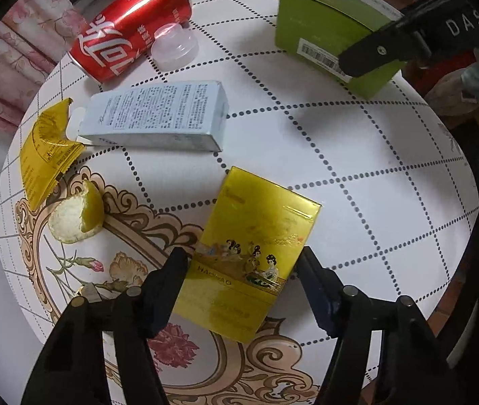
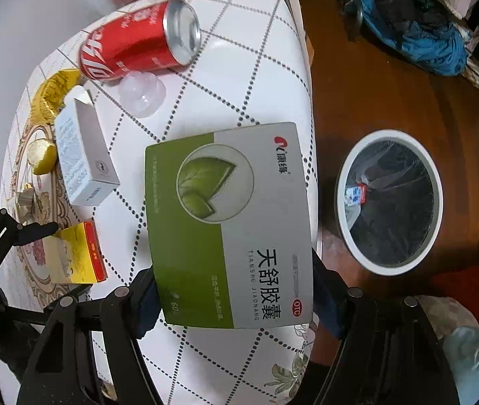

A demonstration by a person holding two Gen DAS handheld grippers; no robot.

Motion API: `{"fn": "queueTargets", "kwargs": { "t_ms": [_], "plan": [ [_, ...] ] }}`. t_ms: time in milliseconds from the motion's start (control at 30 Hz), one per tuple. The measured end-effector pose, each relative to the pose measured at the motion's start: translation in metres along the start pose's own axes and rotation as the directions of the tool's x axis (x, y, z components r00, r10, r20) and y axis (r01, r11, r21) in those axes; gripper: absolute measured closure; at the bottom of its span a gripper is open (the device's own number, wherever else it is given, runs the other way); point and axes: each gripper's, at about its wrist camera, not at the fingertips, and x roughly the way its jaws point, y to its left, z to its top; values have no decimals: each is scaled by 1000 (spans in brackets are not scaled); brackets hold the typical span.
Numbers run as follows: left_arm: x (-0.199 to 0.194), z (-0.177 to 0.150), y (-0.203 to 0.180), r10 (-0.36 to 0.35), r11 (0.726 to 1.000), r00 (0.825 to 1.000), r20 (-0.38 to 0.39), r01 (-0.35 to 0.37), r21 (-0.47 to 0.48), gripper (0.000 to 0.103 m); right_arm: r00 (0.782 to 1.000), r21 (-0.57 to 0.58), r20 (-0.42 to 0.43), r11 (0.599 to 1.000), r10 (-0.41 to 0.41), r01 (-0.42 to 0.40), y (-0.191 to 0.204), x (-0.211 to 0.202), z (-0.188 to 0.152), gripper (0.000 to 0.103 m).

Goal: Collect trash
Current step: 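Grasp the yellow cigarette pack with the left tool while the right tool grasps the green medicine box, then carry both boxes over the wastebasket and open both tools to drop them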

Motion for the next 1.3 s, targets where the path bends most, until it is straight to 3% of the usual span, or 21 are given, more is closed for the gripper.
{"fn": "queueTargets", "kwargs": {
  "t_ms": [267, 533, 733, 933, 1067, 1300],
  "plan": [
    [-34, -11, -14, 47, 999, 997, 68, -45, -23, 41, 996, 3, 75, 999, 38, -38, 2, -30, -7, 27],
    [-111, 12, -30, 107, 994, 967, 231, -98, -48, 43, 975, 56, 201, 992, 98, -111, -26, -87, -21, 27],
    [-147, 62, -47, 85, 996, 934, 346, -87, -8, 43, 951, 122, 298, 985, 81, -122, -86, -134, -34, 27],
    [-146, 141, -85, -10, 1000, 917, 400, 12, -2, 43, 950, 268, 312, 959, 7, -95, -176, -139, -58, 27],
    [-119, 197, -114, -79, 995, 916, 392, 97, -27, 43, 963, 380, 268, 921, -22, -85, -237, -111, -71, 27],
    [-62, 266, -155, -145, 986, 934, 325, 162, -28, 44, 980, 511, 197, 854, -10, -94, -316, -46, -78, 28]
  ]
}}
